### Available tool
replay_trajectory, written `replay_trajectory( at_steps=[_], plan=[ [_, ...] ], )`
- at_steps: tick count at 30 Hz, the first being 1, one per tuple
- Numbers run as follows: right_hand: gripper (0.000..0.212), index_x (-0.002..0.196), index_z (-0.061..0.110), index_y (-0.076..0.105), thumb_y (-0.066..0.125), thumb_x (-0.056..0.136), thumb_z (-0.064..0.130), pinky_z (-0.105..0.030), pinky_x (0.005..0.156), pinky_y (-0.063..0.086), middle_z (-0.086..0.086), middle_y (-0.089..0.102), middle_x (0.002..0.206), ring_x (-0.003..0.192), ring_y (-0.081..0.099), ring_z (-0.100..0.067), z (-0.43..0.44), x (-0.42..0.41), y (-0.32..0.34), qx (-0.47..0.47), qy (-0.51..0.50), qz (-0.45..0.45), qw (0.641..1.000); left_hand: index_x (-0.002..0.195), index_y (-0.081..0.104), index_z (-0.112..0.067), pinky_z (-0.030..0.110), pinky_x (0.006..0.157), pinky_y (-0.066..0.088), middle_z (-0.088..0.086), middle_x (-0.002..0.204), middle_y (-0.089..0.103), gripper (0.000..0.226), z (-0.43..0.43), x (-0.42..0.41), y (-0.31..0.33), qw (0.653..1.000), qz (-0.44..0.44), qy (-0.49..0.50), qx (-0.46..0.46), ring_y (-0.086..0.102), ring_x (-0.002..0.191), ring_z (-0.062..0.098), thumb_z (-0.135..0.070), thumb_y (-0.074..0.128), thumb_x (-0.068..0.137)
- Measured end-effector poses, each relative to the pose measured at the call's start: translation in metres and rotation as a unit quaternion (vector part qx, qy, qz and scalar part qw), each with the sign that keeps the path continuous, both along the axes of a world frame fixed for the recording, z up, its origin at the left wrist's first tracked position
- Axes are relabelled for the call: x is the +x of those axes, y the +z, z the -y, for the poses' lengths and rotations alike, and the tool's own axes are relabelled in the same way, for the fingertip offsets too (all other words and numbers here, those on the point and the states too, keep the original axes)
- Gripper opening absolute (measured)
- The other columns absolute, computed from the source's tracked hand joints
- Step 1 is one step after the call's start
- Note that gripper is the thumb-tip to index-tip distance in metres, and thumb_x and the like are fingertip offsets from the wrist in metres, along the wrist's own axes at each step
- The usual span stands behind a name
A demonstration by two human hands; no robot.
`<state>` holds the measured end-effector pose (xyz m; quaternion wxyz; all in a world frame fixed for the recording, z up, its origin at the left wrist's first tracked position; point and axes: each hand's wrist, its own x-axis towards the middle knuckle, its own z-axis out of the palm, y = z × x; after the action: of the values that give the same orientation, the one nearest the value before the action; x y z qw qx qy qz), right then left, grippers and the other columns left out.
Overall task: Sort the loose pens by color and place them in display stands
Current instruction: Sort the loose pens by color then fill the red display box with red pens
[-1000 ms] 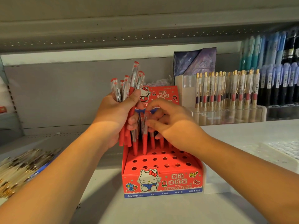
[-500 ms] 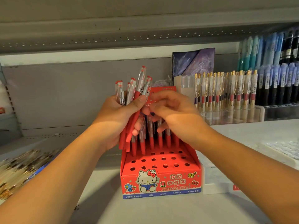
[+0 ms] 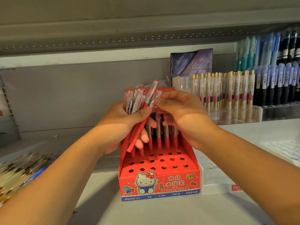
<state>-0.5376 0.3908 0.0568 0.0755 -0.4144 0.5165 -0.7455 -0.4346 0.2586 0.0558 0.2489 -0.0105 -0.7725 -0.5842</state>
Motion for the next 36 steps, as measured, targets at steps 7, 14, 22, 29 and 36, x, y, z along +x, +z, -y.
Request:
replay_trajectory(
  at_steps=[7,14,22,29,36],
  plan=[
    [0.017,0.103,0.012,0.062,0.065,0.089,0.002,-0.028,0.065,0.058,-0.002,0.073,0.081,0.076,0.072,-0.017,0.002,-0.003,0.002,-0.021,0.007,0.011,1.0,0.092,0.066,-0.002,0.029,0.038,0.052,0.013,0.07,0.072,0.035,0.0,0.0,0.0,1.0,-0.014,-0.001,0.028,0.065,0.046,0.024,-0.035,0.065,0.08],
    [0.026,0.105,0.014,0.054,0.053,0.093,-0.009,-0.032,0.069,0.061,-0.017,0.067,0.095,0.073,0.07,-0.022,0.002,-0.006,0.004,-0.089,0.039,0.089,0.991,0.1,0.064,-0.006,0.04,0.049,0.059,0.014,0.079,0.074,0.026,0.003,-0.003,0.003,0.996,-0.052,0.007,0.078,0.072,0.065,0.031,-0.028,0.058,0.089],
    [0.033,0.097,0.016,0.058,0.05,0.091,-0.016,-0.041,0.053,0.059,-0.006,0.059,0.073,0.065,0.066,-0.02,0.005,-0.01,0.004,-0.018,-0.06,-0.029,0.998,0.09,0.063,-0.009,0.025,0.039,0.041,0.008,0.065,0.064,0.019,0.009,-0.003,0.007,0.99,-0.111,0.059,0.068,0.047,0.039,0.017,-0.016,0.049,0.101],
    [0.046,0.089,0.039,0.059,0.057,0.091,-0.006,-0.055,0.066,0.059,-0.005,0.064,0.088,0.08,0.067,-0.033,0.011,-0.01,-0.012,0.049,-0.126,-0.179,0.975,0.085,0.066,-0.012,0.018,0.036,0.029,0.006,0.06,0.057,0.019,0.009,-0.005,0.003,0.99,-0.101,0.031,0.09,0.033,0.037,0.012,-0.017,0.053,0.099],
    [0.051,0.082,0.046,0.061,0.059,0.09,-0.004,-0.048,0.064,0.061,-0.009,0.064,0.086,0.076,0.068,-0.028,0.011,-0.007,-0.012,0.051,-0.093,-0.176,0.979,0.093,0.061,-0.005,0.022,0.035,0.035,0.013,0.063,0.064,0.017,0.007,-0.006,0.003,0.99,-0.1,0.023,0.097,0.044,0.039,0.017,-0.017,0.051,0.1]
  ],
)
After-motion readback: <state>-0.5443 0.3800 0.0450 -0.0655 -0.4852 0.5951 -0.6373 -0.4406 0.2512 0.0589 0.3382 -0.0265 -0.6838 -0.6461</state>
